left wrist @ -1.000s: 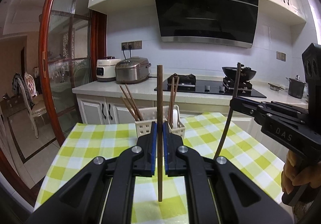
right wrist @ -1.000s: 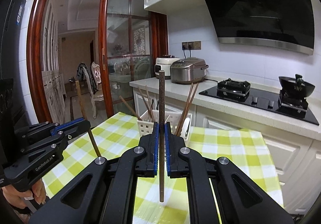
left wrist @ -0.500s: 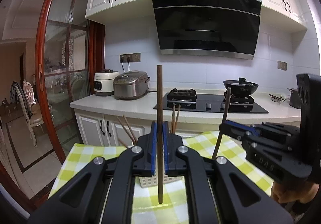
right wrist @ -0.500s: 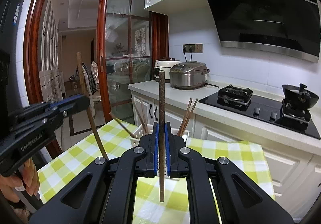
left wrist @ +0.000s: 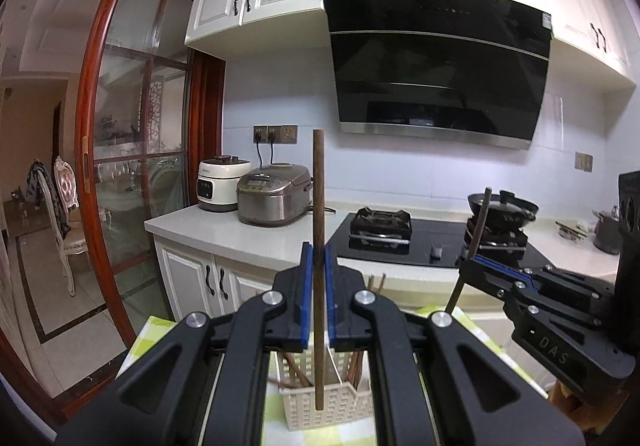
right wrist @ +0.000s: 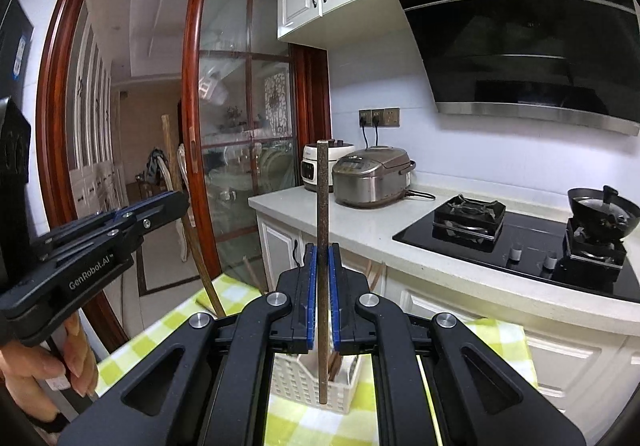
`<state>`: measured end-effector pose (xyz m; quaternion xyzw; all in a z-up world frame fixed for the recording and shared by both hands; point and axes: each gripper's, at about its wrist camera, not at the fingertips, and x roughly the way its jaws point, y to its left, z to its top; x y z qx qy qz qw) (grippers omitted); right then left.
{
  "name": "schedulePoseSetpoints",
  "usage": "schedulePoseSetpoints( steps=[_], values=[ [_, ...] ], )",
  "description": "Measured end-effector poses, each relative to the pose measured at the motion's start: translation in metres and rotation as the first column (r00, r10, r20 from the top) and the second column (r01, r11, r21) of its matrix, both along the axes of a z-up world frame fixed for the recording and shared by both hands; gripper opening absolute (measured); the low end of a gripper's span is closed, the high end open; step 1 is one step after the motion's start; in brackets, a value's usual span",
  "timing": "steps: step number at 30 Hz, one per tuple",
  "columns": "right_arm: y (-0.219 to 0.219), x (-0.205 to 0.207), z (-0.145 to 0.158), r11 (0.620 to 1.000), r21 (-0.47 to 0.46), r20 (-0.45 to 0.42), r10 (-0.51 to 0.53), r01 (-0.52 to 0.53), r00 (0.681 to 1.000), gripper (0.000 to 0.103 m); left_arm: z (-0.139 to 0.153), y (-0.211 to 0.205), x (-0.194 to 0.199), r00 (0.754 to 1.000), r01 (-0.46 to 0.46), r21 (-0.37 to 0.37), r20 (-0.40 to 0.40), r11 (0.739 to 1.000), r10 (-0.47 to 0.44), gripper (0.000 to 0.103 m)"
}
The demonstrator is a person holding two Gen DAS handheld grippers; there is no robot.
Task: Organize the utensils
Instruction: 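Lower both chopsticks into the white caddy, then open both tools to release the chopsticks and pull back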
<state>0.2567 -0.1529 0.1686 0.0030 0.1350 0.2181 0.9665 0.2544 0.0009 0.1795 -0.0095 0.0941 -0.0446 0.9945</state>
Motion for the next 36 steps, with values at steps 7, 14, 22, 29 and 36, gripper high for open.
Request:
schedulePoseSetpoints(
  steps=[7,14,22,29,36],
  values=[
    [0.009,0.041,-0.009,1.000,0.019,-0.028,0.005,-0.004,1.000,0.006,-0.001,0.002,0.040,1.000,-0.010,-0.038,-0.020,0.999,0.009,0.006],
    [0.023,0.075,-0.029,1.000,0.014,-0.073,0.028,-0.027,0.997,0.006,-0.029,0.004,0.078,0.996,-0.024,-0.048,-0.085,0.999,0.019,0.006],
    [0.033,0.096,-0.046,0.998,0.004,-0.121,0.068,-0.068,0.990,0.006,-0.058,0.012,0.100,0.989,-0.038,-0.051,-0.144,0.998,0.031,0.006],
    [0.038,0.109,-0.064,0.997,0.003,-0.183,0.082,-0.083,0.980,0.006,-0.077,0.016,0.112,0.981,-0.045,-0.050,-0.191,0.998,0.035,0.006],
    [0.043,0.119,-0.077,0.995,-0.003,-0.239,0.097,-0.101,0.966,0.006,-0.091,0.022,0.117,0.974,-0.055,-0.061,-0.221,0.997,0.040,0.006]
  ],
)
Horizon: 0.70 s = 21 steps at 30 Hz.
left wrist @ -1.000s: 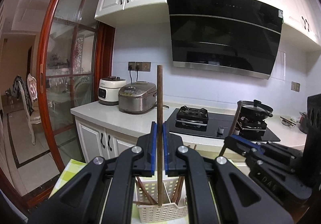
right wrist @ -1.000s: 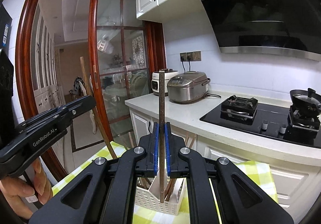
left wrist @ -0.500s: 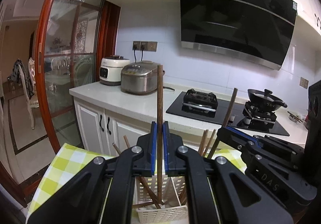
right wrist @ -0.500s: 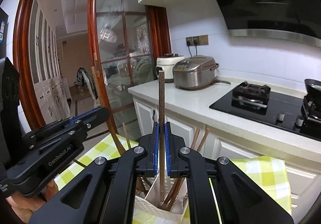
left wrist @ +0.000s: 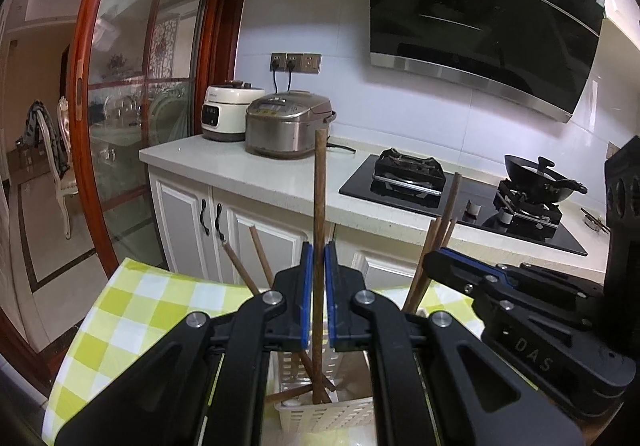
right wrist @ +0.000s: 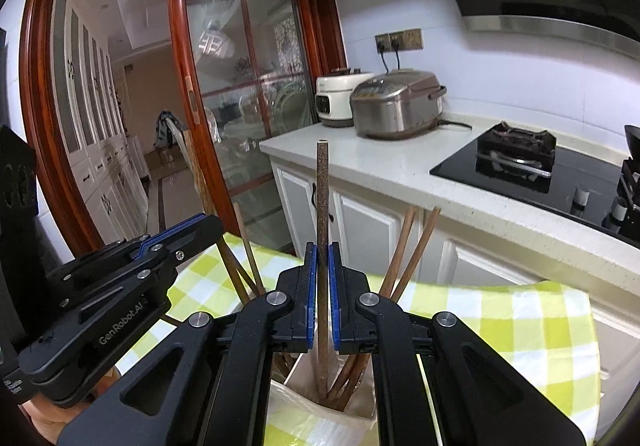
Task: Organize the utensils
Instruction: 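Open both tools to release the chopsticks and pull back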
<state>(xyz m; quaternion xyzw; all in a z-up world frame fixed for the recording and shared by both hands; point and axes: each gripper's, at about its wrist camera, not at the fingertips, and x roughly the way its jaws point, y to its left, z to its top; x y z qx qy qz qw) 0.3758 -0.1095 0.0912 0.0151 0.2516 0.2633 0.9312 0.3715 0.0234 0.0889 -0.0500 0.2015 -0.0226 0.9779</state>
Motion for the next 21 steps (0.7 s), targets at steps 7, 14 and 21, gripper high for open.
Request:
schedulePoseSetpoints(
  steps=[7,14,21],
  values=[
    [-0.002,0.005,-0.003,1.000,-0.002,-0.023,-0.008,0.008,1.000,0.013,0.001,0.011,-0.006,1.000,-0.028,-0.004,0.004,1.000,0.028,0.029],
    [-0.025,-0.023,0.024,0.999,-0.001,0.048,-0.048,0.049,0.998,0.048,0.033,0.024,-0.053,0.986,-0.101,0.013,0.135,0.995,0.099,0.087],
    [-0.038,-0.091,0.034,0.994,-0.049,0.168,-0.084,0.094,0.982,0.084,0.048,0.021,-0.120,0.965,-0.151,0.085,0.227,0.985,0.128,0.098]
  ],
)
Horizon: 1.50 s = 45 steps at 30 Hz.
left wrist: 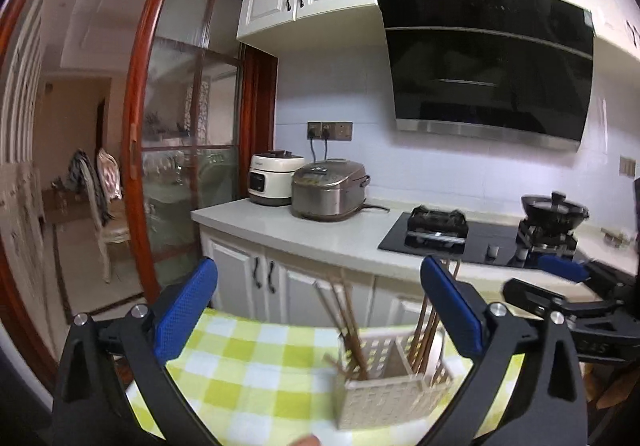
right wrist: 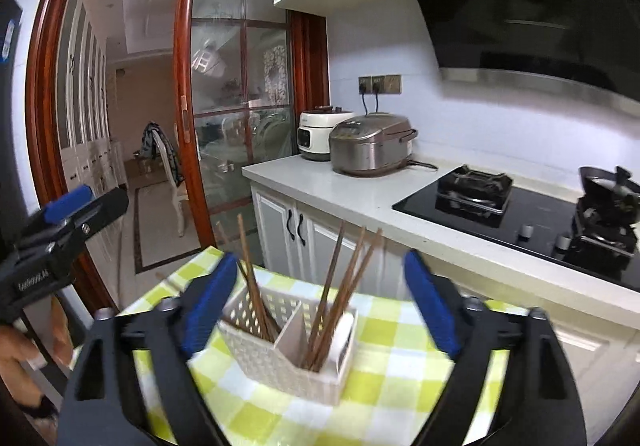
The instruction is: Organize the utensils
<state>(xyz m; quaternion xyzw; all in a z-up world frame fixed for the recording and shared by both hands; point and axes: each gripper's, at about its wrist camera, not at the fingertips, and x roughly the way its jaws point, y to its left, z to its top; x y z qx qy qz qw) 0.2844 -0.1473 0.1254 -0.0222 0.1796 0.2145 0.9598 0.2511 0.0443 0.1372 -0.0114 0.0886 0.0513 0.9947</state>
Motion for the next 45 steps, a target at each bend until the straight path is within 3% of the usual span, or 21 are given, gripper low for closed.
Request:
schedulePoseSetpoints(
  steps=[10,17,26,45],
  values=[
    [-0.026,-0.072,-0.053,0.997,0.052,-0.062,-0.054,0.057,0.997,0.084,-0.057,-0.003,-0.069,0.999,0.033,-0.017,-0.026,0.999,-0.033,0.099],
    [-0.023,-0.084,-0.055,0.998,0.009,-0.080,-0.059,0.060,0.995,0.084,-0.082,-0.001,-0.076,0.993,0.077,-0.036,-0.086,0.996,-0.080,0.099],
    [-0.014,-0.085,-0.067,0.999,-0.011,-0.087,-0.048,0.047,0.995,0.084,-0.092,-0.014,-0.071,0.986,0.110,-0.016,-0.122,0.994,-0.111,0.099],
    [-0.010,-0.097,-0.063,0.999,-0.028,-0.038,-0.020,0.019,0.999,0.084,-0.090,-0.023,-0.076,0.991,0.093,0.017,-0.093,0.995,-0.091,0.099]
  ],
)
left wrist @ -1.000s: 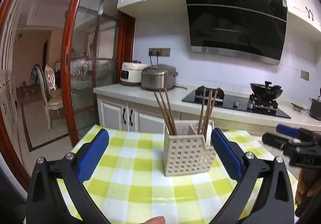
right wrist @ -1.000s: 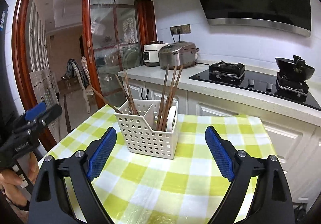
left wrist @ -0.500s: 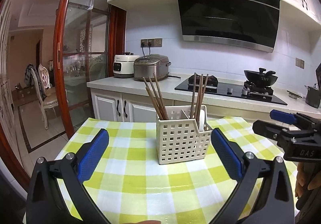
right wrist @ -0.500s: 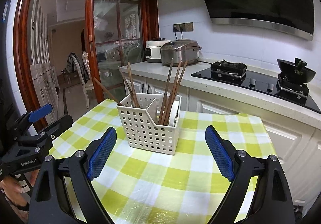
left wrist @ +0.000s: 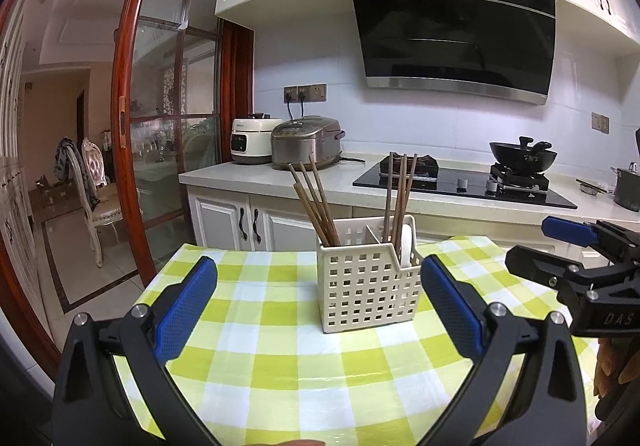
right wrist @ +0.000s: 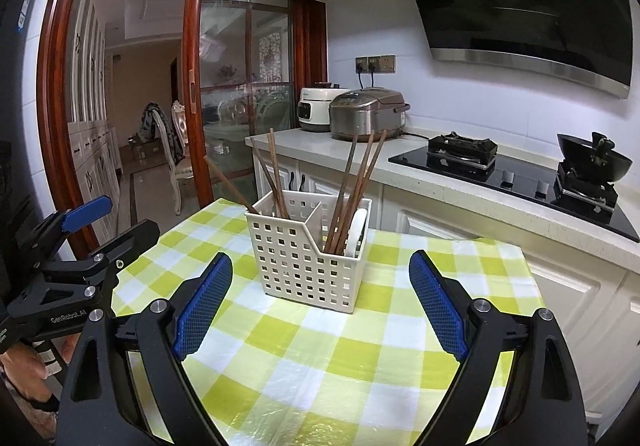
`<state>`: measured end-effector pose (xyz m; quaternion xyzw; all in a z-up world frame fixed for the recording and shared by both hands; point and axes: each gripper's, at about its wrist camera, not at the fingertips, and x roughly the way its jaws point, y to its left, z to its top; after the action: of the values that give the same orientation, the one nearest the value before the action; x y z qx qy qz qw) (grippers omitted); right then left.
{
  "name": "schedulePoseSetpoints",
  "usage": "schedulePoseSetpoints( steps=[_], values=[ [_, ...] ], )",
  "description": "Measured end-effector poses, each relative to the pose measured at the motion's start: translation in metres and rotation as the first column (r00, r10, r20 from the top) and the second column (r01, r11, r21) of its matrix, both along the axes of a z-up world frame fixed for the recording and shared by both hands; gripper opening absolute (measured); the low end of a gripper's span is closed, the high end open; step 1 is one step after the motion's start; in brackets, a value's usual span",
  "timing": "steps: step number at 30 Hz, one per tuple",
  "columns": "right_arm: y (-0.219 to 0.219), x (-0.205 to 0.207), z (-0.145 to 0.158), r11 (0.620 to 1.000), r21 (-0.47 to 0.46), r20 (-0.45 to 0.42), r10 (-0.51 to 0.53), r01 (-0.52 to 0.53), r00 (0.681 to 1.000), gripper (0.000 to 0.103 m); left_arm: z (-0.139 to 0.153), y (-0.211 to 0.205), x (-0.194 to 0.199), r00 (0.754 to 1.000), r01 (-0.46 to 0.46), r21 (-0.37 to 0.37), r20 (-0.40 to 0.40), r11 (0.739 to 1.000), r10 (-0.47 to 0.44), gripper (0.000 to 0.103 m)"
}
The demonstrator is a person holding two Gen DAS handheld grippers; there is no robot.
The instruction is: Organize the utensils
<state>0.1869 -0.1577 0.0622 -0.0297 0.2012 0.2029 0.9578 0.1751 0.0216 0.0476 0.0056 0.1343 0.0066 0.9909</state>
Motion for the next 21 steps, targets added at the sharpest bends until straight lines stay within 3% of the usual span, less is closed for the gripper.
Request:
schedulePoseSetpoints(
  steps=[21],
  values=[
    [-0.0004,0.0003,-0.0017,1.000,0.008,-0.008,-0.005,0.005,1.000,0.084,0.0004,-0.0039,-0.0003,1.000,0.009,0.013,-0.009,1.000,-0.009,0.099]
  ],
)
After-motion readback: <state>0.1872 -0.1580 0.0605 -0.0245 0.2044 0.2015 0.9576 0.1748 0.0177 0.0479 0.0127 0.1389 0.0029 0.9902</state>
